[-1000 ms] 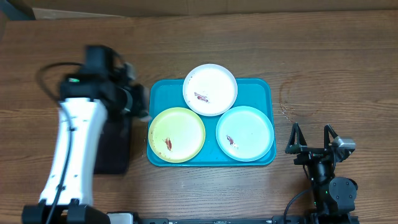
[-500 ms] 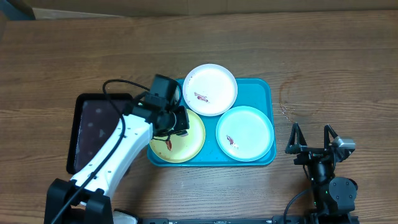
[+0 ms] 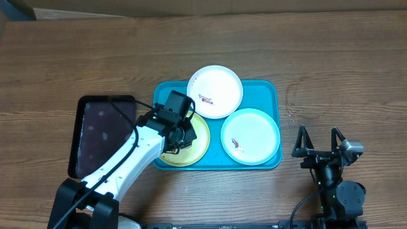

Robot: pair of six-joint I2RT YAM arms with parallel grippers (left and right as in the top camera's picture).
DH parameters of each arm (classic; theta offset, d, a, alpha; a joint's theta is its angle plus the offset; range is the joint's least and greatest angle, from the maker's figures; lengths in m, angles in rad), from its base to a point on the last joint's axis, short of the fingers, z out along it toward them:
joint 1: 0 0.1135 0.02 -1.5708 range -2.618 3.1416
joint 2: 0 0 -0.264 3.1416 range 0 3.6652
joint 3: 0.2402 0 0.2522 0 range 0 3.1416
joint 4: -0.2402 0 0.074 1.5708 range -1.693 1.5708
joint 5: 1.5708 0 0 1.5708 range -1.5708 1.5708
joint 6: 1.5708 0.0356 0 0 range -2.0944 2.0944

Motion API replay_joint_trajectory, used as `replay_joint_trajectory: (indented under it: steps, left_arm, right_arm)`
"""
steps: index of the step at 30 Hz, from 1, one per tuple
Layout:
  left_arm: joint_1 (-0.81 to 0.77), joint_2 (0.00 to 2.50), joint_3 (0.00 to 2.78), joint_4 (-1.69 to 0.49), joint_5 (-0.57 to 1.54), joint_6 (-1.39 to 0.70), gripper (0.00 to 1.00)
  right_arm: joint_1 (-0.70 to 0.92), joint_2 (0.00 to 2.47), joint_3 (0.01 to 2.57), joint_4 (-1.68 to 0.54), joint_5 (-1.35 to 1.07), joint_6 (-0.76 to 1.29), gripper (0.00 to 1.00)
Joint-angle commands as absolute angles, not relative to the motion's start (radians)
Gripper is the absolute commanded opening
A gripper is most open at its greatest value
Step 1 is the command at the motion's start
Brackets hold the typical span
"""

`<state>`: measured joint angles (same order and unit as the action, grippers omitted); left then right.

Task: Clean dirty plates on tray and stack at the side
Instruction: 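Move the sponge with left gripper over the yellow plate, then lower the sponge onto the yellow plate and scrub with left gripper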

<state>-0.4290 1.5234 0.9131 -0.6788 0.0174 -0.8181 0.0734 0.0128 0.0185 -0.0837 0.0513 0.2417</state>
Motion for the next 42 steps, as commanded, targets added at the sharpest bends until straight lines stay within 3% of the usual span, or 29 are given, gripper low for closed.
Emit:
replay_joint_trajectory:
  steps: [1, 6, 10, 12, 14, 15, 16, 23, 27, 33, 42]
  left_arm:
    - [-0.433, 1.518, 0.905, -0.663, 0.008, -0.829, 0.16]
    - [-0.433, 1.518, 0.905, -0.646, 0.052, -0.777, 0.14]
    - [-0.433, 1.518, 0.905, -0.651, 0.052, -0.778, 0.19]
    - [-0.433, 1.518, 0.905, -0.658, 0.054, -0.778, 0.31]
    - [-0.433, 1.518, 0.905, -0.665, 0.056, -0.778, 0.78]
    - [-0.433, 1.518, 0.905, -0.67, 0.056, -0.777, 0.92]
    - [-0.433, 1.518, 0.905, -0.671, 0.056, -0.77, 0.94]
    - [-0.432, 1.516, 0.943, -0.686, 0.071, -0.649, 0.96]
    - [-0.43, 1.515, 1.056, -0.803, -0.004, -0.595, 0.98]
    - [-0.424, 1.518, 1.125, -0.908, -0.106, -0.598, 0.82]
    - [-0.419, 1.645, 1.028, -0.829, -0.032, -0.671, 0.8]
  right_arm:
    - [0.072, 0.004, 0.008, -0.08, 0.047, 0.238, 1.0]
    - [0.072, 0.004, 0.008, -0.08, 0.047, 0.238, 1.0]
    - [0.072, 0.004, 0.008, -0.081, 0.047, 0.238, 1.0]
    - [0.072, 0.004, 0.008, -0.08, 0.047, 0.238, 1.0]
    - [0.072, 0.004, 0.008, -0.08, 0.047, 0.238, 1.0]
    - [0.072, 0.004, 0.008, -0.08, 0.047, 0.238, 1.0]
    - [0.072, 0.004, 0.008, -0.081, 0.047, 0.238, 1.0]
    - [0.072, 0.004, 0.008, -0.081, 0.047, 0.238, 1.0]
    - [0.072, 0.004, 0.008, -0.08, 0.047, 0.238, 1.0]
    - [0.072, 0.004, 0.008, -0.08, 0.047, 0.239, 1.0]
    - [0.072, 0.004, 0.008, -0.081, 0.047, 0.238, 1.0]
